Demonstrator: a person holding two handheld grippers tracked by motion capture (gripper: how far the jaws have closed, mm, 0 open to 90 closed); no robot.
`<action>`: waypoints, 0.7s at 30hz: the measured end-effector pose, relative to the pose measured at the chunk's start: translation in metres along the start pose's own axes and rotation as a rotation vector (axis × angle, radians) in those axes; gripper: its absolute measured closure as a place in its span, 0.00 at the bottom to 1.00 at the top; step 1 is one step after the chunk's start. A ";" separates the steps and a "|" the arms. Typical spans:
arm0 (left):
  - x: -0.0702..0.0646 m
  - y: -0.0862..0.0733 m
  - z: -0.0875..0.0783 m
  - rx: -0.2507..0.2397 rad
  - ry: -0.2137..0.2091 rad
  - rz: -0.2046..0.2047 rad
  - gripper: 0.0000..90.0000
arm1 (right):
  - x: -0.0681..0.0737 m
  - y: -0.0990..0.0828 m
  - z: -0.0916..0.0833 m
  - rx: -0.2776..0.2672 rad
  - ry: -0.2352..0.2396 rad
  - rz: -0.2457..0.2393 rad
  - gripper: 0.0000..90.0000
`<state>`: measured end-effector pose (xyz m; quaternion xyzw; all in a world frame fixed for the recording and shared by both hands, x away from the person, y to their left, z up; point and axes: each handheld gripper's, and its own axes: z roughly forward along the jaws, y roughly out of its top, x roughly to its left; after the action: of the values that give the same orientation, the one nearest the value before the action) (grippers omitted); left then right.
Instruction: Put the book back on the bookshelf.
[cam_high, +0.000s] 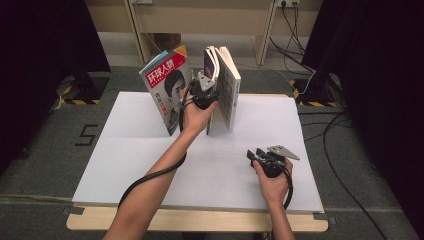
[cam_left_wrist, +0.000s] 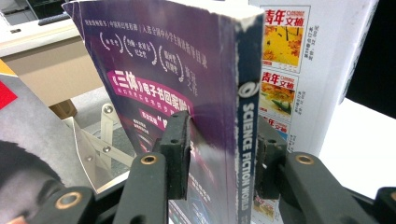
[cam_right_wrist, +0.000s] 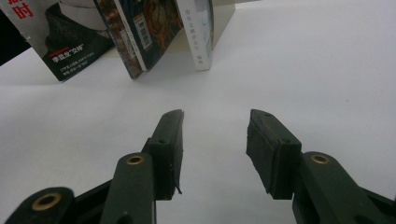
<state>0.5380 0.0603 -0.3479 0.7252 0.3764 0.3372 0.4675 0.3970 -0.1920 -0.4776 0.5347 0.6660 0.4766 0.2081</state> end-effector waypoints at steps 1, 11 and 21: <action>0.000 0.000 0.000 -0.001 0.000 0.001 0.70 | 0.000 0.000 0.000 0.000 0.000 0.000 0.63; 0.001 -0.006 -0.007 -0.077 -0.036 -0.084 0.60 | 0.001 0.000 0.001 0.003 0.002 0.000 0.63; 0.001 -0.001 -0.021 -0.131 -0.072 -0.102 0.64 | 0.002 -0.001 0.001 0.006 0.001 -0.002 0.63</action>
<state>0.5204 0.0702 -0.3418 0.6845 0.3731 0.3106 0.5439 0.3967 -0.1899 -0.4782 0.5343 0.6681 0.4748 0.2065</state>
